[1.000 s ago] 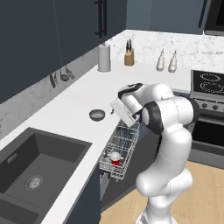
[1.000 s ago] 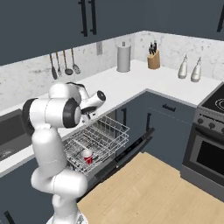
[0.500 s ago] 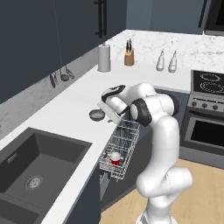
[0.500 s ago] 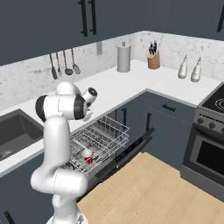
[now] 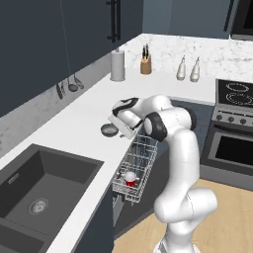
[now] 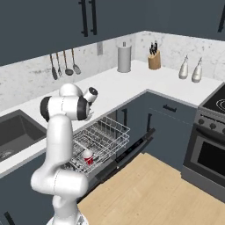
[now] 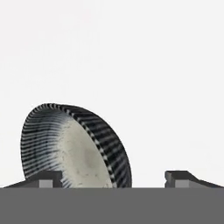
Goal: Pick up the cup and bowl from the counter, place them in the dishwasher, and close the dishwasher door.
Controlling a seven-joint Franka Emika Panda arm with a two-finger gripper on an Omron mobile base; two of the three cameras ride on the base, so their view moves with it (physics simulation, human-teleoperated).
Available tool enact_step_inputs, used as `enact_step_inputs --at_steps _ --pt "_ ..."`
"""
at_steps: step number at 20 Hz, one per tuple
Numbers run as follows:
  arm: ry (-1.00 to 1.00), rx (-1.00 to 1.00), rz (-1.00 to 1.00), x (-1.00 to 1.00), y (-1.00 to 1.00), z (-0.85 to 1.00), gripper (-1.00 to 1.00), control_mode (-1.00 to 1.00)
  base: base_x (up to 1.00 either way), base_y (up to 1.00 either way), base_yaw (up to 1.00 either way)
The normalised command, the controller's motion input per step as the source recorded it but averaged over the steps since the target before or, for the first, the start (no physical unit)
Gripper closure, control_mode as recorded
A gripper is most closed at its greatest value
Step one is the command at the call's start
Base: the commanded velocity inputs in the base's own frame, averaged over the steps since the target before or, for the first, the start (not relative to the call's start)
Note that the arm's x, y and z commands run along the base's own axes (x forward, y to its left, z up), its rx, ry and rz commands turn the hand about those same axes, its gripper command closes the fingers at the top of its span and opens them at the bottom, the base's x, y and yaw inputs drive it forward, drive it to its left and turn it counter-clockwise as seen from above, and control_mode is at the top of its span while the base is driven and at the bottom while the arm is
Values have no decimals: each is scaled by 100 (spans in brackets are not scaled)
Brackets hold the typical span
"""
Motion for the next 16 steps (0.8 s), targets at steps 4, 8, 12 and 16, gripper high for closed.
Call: enact_step_inputs --at_steps 4,8,12,16 --pt "0 0 0 0 1 -23 100 -100 0 0 0" --pt "-1 0 0 -25 0 -5 100 -100 0 0 0" --pt "-5 1 0 -66 -22 39 100 -100 0 0 0" --pt "-4 7 0 -91 -67 33 100 -100 0 0 0"
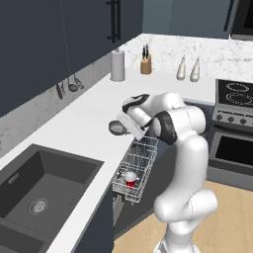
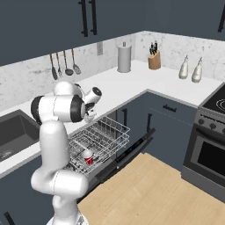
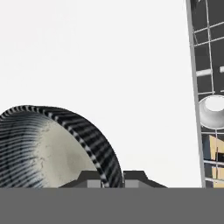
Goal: Pick up the cup and bowl from the counter, place them in the dishwasher, and close the dishwasher door.
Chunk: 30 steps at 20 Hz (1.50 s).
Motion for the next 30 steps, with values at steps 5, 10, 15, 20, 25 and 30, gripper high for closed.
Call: enact_step_inputs --at_steps 5,10,15,20,25,30 --pt "-6 8 2 -99 -99 2 100 -100 0 0 0" --pt "-1 5 1 -65 -100 -23 100 -100 0 0 0" --pt "0 0 6 -4 -100 -59 100 -100 0 0 0" --pt "4 0 2 47 -52 -71 100 -100 0 0 0" --pt "1 0 0 82 1 -70 100 -100 0 0 0" --pt "5 0 0 76 0 -61 100 -100 0 0 0"
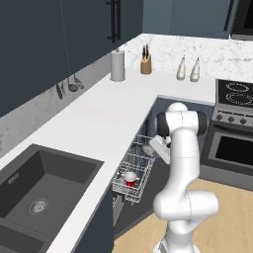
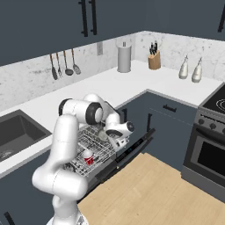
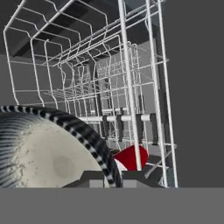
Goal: Pick up the cup and bowl from the counter, place them in the dishwasher, and close the dishwasher door.
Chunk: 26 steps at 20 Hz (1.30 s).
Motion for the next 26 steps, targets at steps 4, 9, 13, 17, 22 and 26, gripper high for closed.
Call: enact_step_inputs --at_steps 4,9,13,17,22,26 --pt "0 0 0 54 6 -25 100 -100 0 0 0" --pt "1 0 0 26 21 -10 100 -100 0 0 0" --pt "5 -1 0 11 44 -53 100 -100 0 0 0" --pt "1 0 0 0 13 -53 100 -100 0 0 0" --pt "0 0 0 0 0 -26 -100 -100 0 0 0" --pt "-4 0 0 -24 -1 9 -100 -100 0 0 0"
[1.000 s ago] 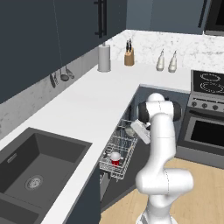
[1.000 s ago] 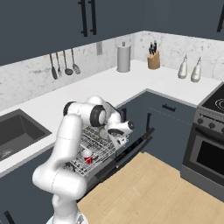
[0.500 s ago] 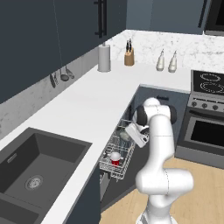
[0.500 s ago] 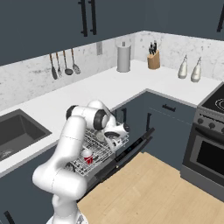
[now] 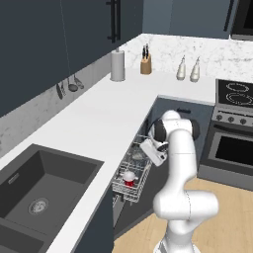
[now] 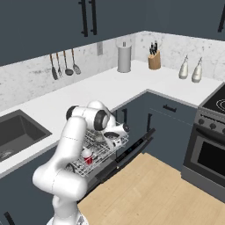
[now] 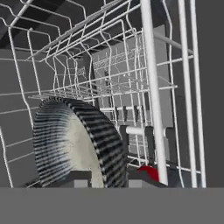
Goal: Pick up the cup and bowl from the counter, place them in the dishwasher, and close the dishwasher door.
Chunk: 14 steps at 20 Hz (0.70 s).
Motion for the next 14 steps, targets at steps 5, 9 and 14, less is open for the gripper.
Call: enact_step_inputs --at_steps 5,9,14 --pt "-3 2 -5 -46 -29 27 -100 -100 0 0 0" --pt "5 0 -17 -52 -43 -9 -100 -100 0 0 0" --pt "16 -3 -18 0 -2 -60 -100 -100 0 0 0"
